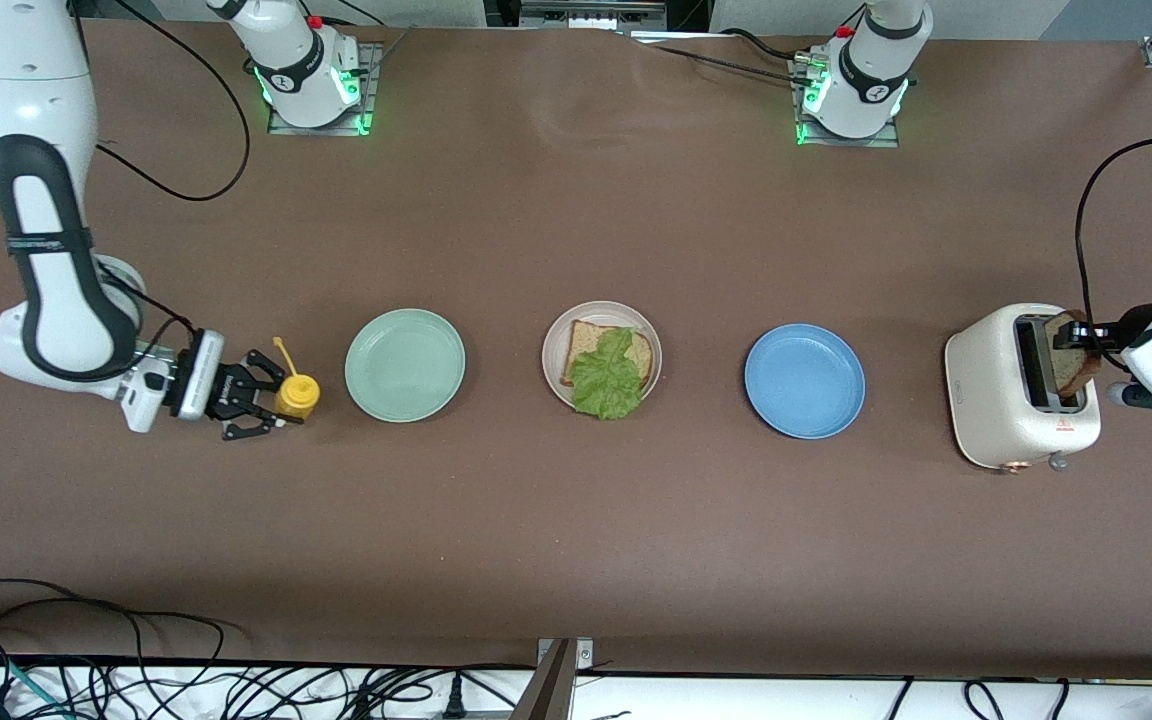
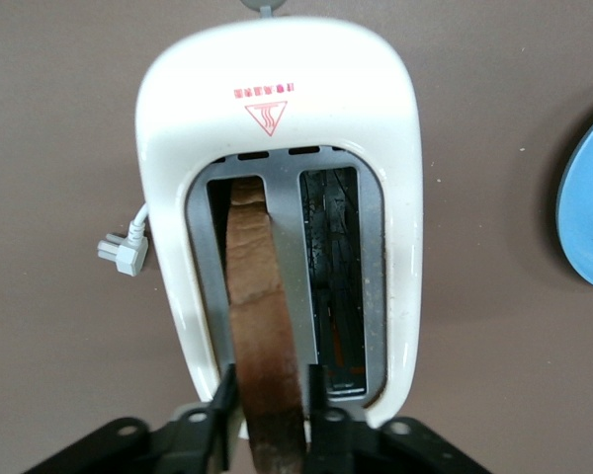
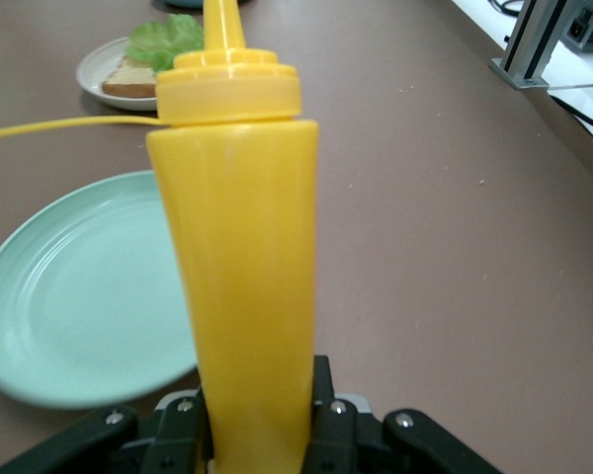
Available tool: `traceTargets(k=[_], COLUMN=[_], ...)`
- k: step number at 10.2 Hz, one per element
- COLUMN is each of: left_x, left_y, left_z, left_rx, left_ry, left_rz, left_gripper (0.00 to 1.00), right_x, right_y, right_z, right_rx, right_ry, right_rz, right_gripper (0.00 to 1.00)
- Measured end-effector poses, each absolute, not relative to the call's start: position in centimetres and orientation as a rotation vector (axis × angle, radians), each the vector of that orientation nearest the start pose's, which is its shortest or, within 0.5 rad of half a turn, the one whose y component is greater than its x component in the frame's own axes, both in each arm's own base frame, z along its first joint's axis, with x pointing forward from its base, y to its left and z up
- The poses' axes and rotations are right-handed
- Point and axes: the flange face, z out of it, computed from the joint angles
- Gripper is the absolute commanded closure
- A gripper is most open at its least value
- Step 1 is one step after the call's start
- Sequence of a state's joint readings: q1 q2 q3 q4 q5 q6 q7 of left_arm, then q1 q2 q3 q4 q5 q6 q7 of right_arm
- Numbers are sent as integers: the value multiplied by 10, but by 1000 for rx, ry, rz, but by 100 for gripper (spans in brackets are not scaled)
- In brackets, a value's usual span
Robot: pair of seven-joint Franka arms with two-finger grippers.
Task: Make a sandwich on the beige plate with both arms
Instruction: 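Carry the mustard over the lettuce while the left gripper grasps bread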
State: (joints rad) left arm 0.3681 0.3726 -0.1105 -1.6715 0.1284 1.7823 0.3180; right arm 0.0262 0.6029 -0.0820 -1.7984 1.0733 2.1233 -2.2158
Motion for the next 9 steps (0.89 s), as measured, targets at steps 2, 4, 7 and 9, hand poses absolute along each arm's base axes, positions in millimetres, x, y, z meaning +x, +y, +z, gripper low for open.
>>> traceTargets(k=[2, 4, 7, 9], left_x=[605, 608, 617, 624], left_y=[178, 176, 150, 122], left_z=[388, 412, 454, 480], left_rx=[-3104, -3067, -3014, -2971], left_ry=[149, 169, 236, 295], left_rz=[444, 473, 486, 483], left_gripper=[100, 100, 100, 100], right_x=[656, 666, 650, 638], right_y=[69, 143, 240, 275], right_z=[228, 254, 263, 255], right_rx=[-1973, -2106, -2266, -2363], right_ry=[-1691, -1744, -1825, -1884], right_rz=[-688, -605, -503, -413], right_gripper=[93, 93, 93, 93])
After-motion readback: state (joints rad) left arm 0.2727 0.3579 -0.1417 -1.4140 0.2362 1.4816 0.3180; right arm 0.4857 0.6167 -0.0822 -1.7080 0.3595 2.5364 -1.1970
